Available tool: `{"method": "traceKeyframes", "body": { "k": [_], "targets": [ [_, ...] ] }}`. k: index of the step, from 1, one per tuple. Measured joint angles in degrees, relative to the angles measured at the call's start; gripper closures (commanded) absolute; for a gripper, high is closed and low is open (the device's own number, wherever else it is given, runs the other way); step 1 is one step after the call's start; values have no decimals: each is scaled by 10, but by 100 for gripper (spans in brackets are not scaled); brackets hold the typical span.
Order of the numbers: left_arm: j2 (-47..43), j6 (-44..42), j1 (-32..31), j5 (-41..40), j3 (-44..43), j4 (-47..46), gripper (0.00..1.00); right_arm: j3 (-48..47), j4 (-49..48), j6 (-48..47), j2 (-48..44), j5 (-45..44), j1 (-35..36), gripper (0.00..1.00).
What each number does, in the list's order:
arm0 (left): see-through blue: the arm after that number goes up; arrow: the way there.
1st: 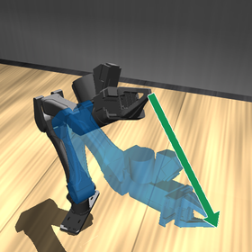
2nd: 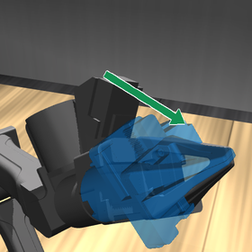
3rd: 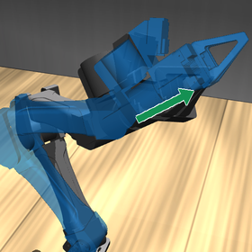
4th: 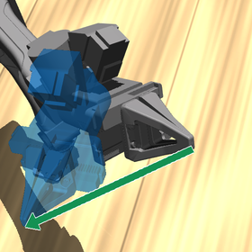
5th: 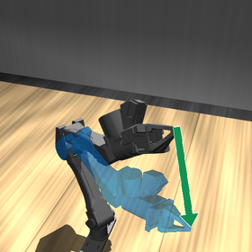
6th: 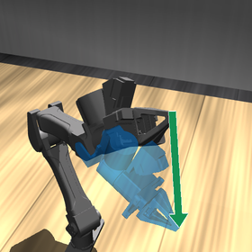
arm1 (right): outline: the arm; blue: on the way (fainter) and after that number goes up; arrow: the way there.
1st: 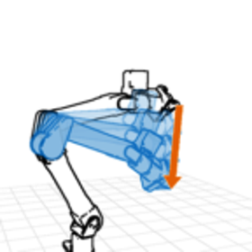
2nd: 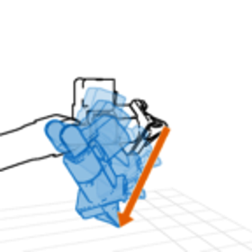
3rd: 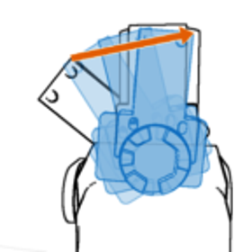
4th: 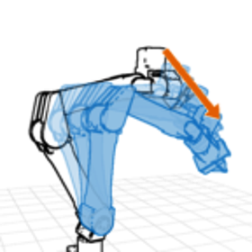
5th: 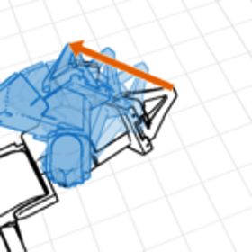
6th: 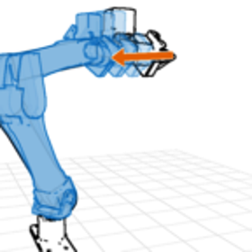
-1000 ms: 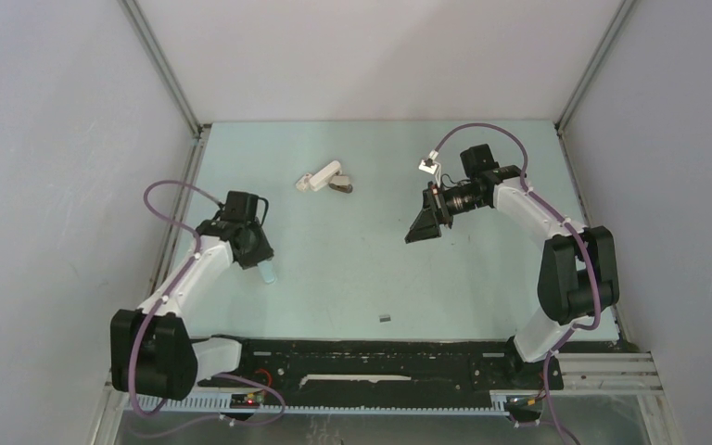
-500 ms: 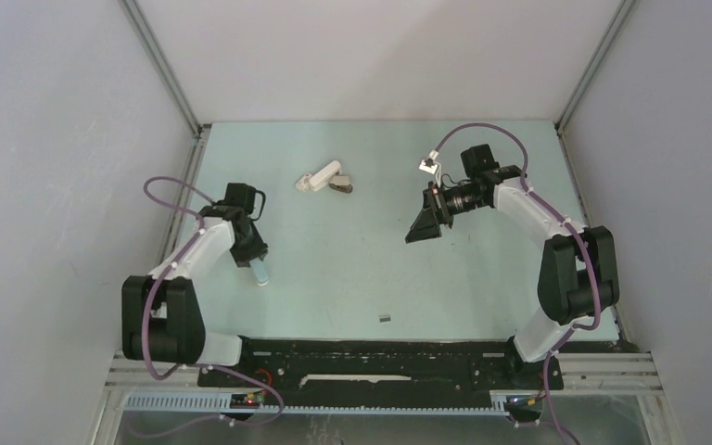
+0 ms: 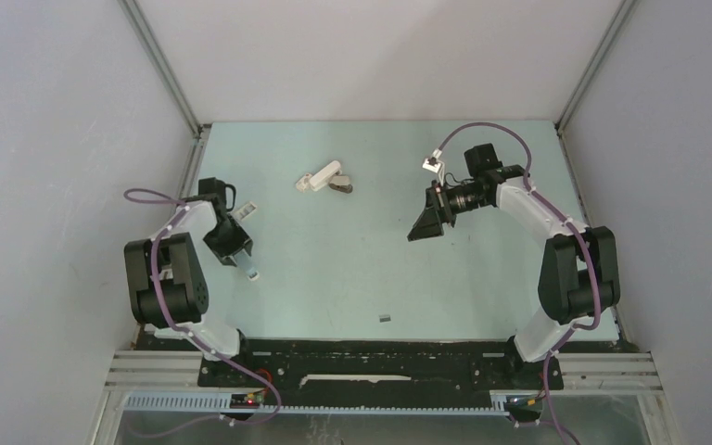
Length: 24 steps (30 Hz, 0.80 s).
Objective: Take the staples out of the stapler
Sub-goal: Place the stapler at the center of the board.
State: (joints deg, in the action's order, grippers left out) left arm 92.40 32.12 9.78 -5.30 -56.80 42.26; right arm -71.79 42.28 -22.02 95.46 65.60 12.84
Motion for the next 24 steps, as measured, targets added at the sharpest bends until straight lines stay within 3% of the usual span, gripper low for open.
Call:
{"method": "traceKeyframes", "body": {
  "k": [5, 8, 12, 24],
  "targets": [
    [-2, -16, 13, 0, 0, -6, 16, 0, 0, 0, 0, 0, -4, 8],
    [-12, -25, 17, 1, 0, -9, 7, 0, 1, 0, 0, 0, -5, 8],
    [-44, -35, 19, 0, 1, -12, 1, 0, 2, -3, 0, 0, -5, 8],
    [-274, -76, 21, 33, 15, -97, 0, 0, 21, -37, -21, -5, -5, 8]
  ]
}}
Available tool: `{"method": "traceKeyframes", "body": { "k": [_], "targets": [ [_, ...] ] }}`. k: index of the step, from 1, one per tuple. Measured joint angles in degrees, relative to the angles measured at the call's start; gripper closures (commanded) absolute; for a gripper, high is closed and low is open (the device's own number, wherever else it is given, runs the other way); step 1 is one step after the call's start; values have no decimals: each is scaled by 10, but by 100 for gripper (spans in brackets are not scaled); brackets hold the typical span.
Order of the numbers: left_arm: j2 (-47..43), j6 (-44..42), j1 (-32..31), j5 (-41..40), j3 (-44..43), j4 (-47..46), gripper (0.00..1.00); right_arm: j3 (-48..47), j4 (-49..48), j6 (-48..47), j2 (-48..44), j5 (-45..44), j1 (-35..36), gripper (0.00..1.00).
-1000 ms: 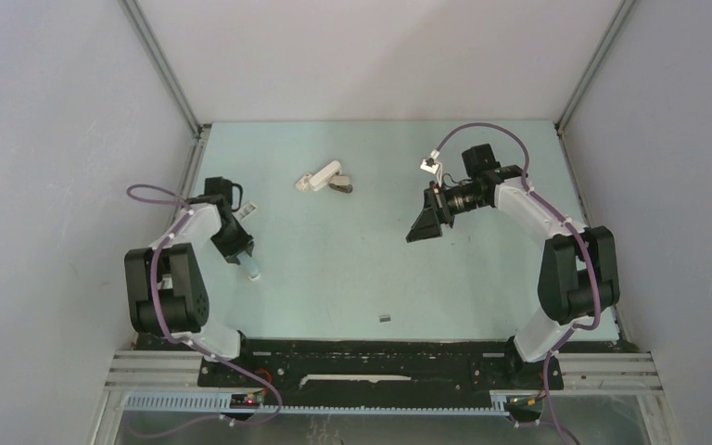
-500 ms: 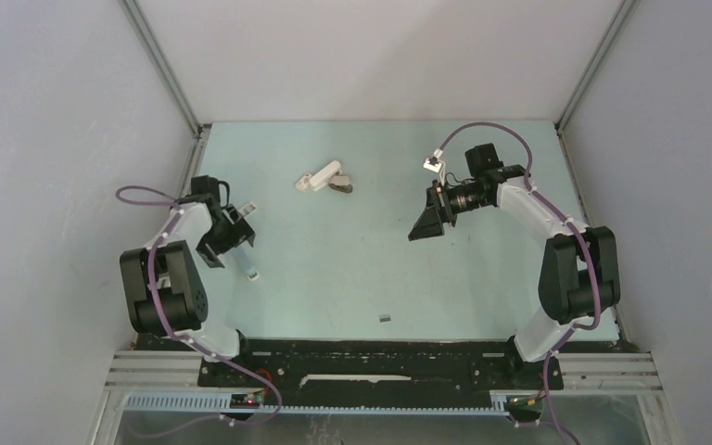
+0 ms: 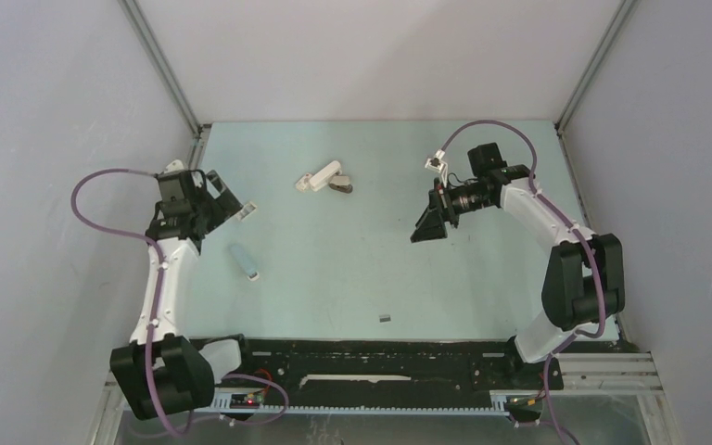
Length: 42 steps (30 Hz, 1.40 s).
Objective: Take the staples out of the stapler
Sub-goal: Place the stapler at the center of the board, then move the stapler to the center of the board.
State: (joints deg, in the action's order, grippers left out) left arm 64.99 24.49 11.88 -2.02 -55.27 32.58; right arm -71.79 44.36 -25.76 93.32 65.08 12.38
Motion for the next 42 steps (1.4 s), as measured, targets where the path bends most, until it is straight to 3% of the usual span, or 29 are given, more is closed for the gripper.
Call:
{"method": "traceKeyframes", "body": {
  "k": [12, 16, 31, 36, 42],
  "targets": [
    [-9, 40, 34, 90, 62, -75, 1, -11, 16, -28, -5, -34, 10, 7],
    [-16, 48, 34, 130, 69, -100, 4, -91, 35, -44, 41, -83, 31, 1],
    [-95, 98, 34, 214, 164, -147, 0, -552, 24, -3, 381, -371, 156, 0],
    [-122, 119, 30, 233, 181, -154, 0, -587, -7, 4, 428, -423, 172, 3],
    [-100, 137, -36, 241, 181, -181, 1, -591, -48, -1, 445, -431, 177, 13]
  ]
}}
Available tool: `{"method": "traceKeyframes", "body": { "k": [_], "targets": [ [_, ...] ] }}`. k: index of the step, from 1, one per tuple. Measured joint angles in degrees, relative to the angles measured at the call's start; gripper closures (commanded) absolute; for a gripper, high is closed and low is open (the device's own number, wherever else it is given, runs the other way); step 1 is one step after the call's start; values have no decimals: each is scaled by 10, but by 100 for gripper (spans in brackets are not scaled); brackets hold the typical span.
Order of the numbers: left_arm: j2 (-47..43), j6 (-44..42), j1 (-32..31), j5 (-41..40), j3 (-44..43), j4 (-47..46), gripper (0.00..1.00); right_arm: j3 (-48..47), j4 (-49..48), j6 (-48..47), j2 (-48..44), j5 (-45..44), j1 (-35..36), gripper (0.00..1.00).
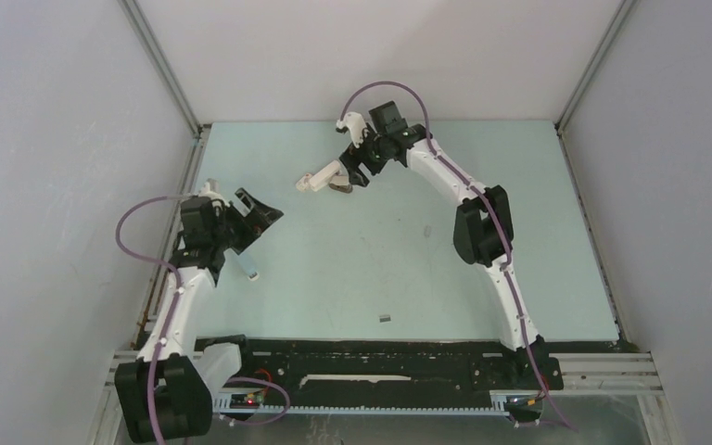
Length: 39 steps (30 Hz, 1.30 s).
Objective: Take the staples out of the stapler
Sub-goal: Move the stapler to the center of the board.
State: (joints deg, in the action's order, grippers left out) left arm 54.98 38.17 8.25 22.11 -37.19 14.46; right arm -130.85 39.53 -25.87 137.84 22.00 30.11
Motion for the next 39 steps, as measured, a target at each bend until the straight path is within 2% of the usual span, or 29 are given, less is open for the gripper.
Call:
{"method": "traceKeyframes", "body": {
  "k": [3, 7, 15, 29, 39],
  "targets": [
    [35, 4, -10, 8, 0, -5, 2, -9, -14, -14, 5, 2, 2, 24],
    [59, 5, -10, 9, -1, -5, 2, -47, -34, -41, 27, 5, 3, 32],
    [63, 4, -11, 10, -1, -5, 2, -88, -58, -75, 72, 32, 0, 33],
    [87, 11, -12, 6, -5, -10, 2, -99, -31, -108, 120, 72, -4, 33],
    [87, 15, -13, 6, -5, -16, 2, -119, -29, -107, 126, 75, 1, 41]
  ]
}}
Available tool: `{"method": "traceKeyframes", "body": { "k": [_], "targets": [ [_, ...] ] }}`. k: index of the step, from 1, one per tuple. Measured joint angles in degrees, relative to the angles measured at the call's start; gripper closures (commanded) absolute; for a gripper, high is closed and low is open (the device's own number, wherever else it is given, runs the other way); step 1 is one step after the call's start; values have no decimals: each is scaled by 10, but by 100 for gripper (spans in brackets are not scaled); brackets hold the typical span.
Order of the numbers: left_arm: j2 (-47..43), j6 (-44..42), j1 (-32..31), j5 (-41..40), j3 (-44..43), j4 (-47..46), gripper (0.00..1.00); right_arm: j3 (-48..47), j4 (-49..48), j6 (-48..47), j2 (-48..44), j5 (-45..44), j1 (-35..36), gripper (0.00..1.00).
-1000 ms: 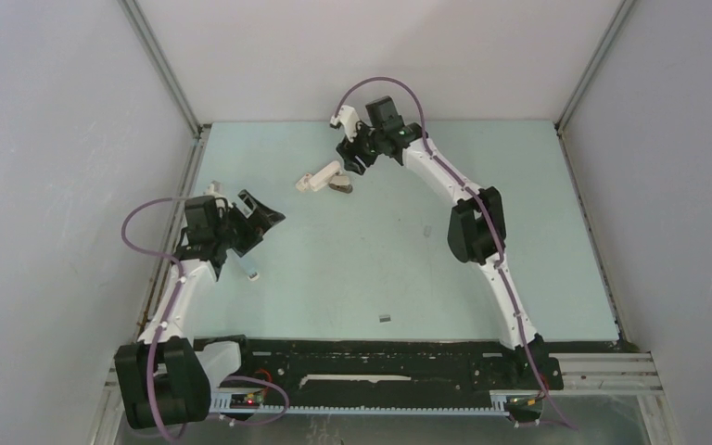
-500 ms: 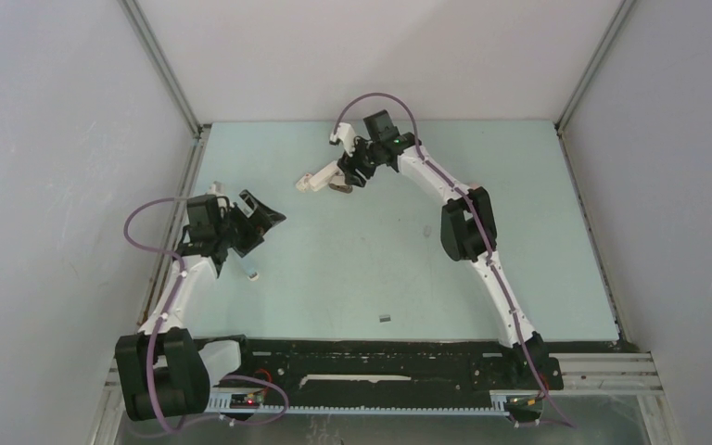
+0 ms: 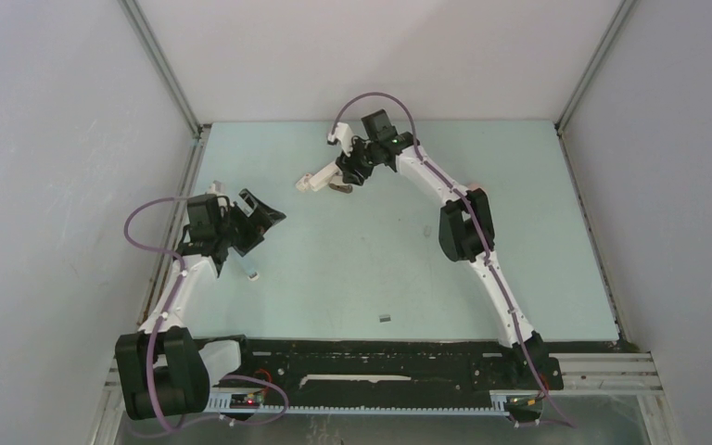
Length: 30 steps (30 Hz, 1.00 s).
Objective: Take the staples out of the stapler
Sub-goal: Move the stapler to the center of the board.
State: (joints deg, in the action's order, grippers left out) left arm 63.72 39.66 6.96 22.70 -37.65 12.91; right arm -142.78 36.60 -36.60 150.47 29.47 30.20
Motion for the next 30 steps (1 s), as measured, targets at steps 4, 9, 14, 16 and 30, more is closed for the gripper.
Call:
{"method": "traceKeyframes", "body": {
  "k": [4, 9, 14, 16, 30],
  "targets": [
    [0, 0, 0, 0, 0, 0, 1, -3, 3, -2, 10, -1, 2, 42],
    [0, 0, 0, 0, 0, 0, 2, -3, 9, -3, 19, -4, 3, 48],
    [0, 0, 0, 0, 0, 0, 1, -3, 10, -6, 20, -5, 3, 64],
    [0, 0, 0, 0, 0, 0, 1, -3, 11, -9, 20, -5, 3, 69],
    [0, 0, 0, 0, 0, 0, 1, 7, 13, -20, 15, 6, 2, 87]
  ]
}}
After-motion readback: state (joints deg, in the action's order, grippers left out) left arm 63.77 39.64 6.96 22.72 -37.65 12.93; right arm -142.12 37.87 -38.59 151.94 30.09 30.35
